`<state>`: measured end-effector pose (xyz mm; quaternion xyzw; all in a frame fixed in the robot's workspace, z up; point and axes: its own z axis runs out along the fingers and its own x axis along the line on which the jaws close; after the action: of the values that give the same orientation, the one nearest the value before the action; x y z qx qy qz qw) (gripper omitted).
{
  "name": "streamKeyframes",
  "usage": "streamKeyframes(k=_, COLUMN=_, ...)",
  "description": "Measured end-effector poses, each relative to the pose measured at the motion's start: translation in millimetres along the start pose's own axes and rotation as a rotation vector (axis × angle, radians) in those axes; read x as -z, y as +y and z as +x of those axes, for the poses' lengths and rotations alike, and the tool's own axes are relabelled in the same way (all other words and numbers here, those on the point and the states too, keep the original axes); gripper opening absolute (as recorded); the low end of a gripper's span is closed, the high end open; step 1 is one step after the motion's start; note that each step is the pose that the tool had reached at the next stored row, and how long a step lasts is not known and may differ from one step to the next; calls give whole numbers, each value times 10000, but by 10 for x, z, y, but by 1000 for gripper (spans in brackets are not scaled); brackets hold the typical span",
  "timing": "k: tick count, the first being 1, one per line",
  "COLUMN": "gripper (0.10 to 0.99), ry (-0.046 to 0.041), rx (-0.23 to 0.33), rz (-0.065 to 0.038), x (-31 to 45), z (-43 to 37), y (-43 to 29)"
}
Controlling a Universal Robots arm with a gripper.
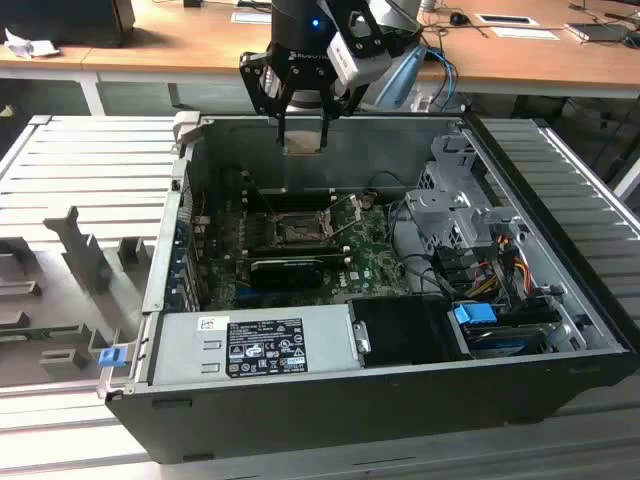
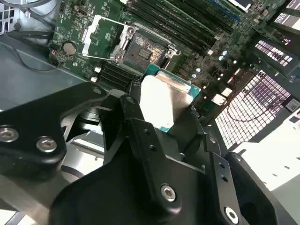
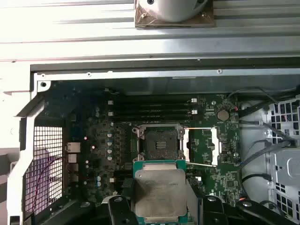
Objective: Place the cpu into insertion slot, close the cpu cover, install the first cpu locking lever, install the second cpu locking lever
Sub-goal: 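Place the cpu into insertion slot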
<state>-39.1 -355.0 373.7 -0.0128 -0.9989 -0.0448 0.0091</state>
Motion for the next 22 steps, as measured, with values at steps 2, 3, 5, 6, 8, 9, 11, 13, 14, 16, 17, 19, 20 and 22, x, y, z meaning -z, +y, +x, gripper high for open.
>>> streamKeyframes(k=2, gripper=525, ry=-25, rx=-292, rz=-5, x=0, z=0, y=0)
streamKeyframes(k=3, gripper=525, ry=-41, rx=-457, rz=-8, x=-1, z=0, y=0)
streamKeyframes(k=5, gripper=525, ry=-73, rx=-820, rz=-15, x=-3, z=0, y=0)
streamKeyframes(k=6, gripper=525, ry=-86, rx=-962, rz=-19, x=-7, z=1, y=-1)
streamKeyframes(k=8, gripper=525, ry=-90, rx=-1001, rz=-20, x=-18, z=0, y=-1)
streamKeyframes(k=9, gripper=525, ry=-90, rx=-1002, rz=-21, x=-23, z=0, y=-2)
streamKeyframes(k=11, gripper=525, ry=-90, rx=-1004, rz=-19, x=-36, z=0, y=-3)
streamKeyframes(k=13, gripper=525, ry=-90, rx=-1004, rz=-20, x=-43, z=0, y=-4)
streamKeyframes(k=14, gripper=525, ry=-90, rx=-1004, rz=-20, x=-47, z=0, y=-4)
streamKeyframes(k=16, gripper=525, ry=-89, rx=-1004, rz=-18, x=-58, z=0, y=-5)
streamKeyframes(k=17, gripper=525, ry=-101, rx=-1130, rz=-20, x=-62, z=0, y=-6)
streamKeyframes(k=19, gripper=525, ry=-149, rx=-1671, rz=-32, x=-66, z=0, y=-6)
streamKeyframes(k=20, gripper=525, ry=-164, rx=-1831, rz=-35, x=-67, z=0, y=-6)
streamKeyframes(k=22, gripper=525, ry=-204, rx=-2288, rz=-44, x=-70, z=0, y=-6)
